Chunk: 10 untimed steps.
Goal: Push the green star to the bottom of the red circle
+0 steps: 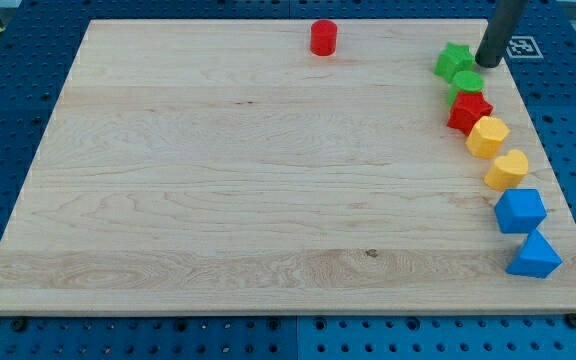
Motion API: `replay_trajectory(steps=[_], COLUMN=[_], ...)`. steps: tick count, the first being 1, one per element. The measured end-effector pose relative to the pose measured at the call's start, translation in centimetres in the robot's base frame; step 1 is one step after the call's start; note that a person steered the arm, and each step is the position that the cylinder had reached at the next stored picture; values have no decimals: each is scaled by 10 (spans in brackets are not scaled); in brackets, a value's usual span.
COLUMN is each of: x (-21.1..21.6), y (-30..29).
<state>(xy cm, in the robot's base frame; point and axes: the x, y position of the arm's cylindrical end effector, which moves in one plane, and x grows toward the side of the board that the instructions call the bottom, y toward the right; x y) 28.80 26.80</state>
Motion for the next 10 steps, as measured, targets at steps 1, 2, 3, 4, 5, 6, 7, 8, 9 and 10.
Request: replay_trajectory(steps=[1,2,3,4,5,6,7,8,9,10], x=[3,4,4,4,4,5,5,5,5,4], y=[-2,-20,-47,-72,-97,-121,-145,-170,-182,-175])
